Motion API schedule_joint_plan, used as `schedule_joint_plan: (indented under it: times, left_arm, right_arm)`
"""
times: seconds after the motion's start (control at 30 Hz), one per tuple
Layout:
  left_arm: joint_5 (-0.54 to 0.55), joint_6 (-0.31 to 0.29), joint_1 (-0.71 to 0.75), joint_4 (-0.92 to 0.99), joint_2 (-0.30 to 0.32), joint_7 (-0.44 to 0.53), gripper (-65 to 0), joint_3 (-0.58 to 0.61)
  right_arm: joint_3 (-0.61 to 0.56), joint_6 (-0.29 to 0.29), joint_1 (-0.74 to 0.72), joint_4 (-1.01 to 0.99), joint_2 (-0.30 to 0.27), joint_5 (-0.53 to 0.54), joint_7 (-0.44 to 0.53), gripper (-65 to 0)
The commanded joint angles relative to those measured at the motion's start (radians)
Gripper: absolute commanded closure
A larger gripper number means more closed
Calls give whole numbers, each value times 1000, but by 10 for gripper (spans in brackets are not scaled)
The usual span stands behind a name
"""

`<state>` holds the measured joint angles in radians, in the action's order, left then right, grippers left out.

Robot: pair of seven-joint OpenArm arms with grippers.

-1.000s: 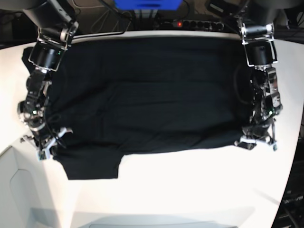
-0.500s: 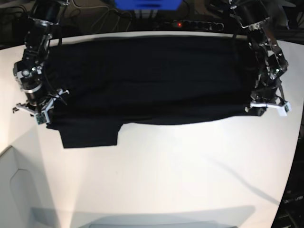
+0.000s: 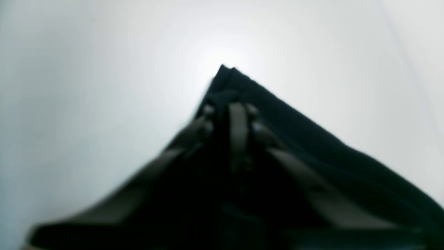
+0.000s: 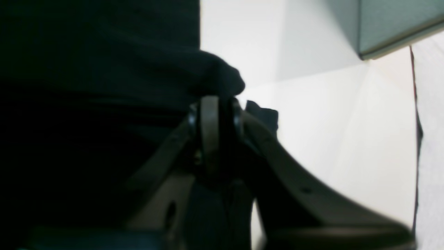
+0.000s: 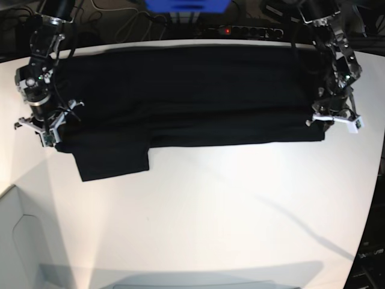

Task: Fold the T-shirt properly
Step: 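Grasp the hem corners and fold them up toward the collar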

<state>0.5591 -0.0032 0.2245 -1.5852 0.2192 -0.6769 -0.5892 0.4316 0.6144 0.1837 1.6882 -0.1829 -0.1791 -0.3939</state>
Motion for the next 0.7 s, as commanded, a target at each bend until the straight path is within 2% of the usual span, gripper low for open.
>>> schedule_joint_plan:
  times: [0.0, 0.13, 0.2, 0.53, 0.67]
  left_arm:
    - [5, -2, -4, -27, 18, 21, -168, -7]
    - [5, -2, 8, -33, 16, 23, -347, -7]
    - [5, -2, 8, -33, 16, 27, -402, -7]
    - [-6, -1, -35, -22, 18, 24, -412, -4]
    - [-7, -1, -58, -19, 18, 23, -412, 1]
  right_arm:
    - [9, 23, -6, 22, -14, 8, 22, -143]
    - [11, 60, -6, 26, -14, 8, 22, -283]
    - [11, 71, -6, 28, -13, 8, 22, -322]
    - [25, 71, -11, 42, 33, 6, 22, -336]
    - [25, 71, -14, 49, 33, 5, 22, -336]
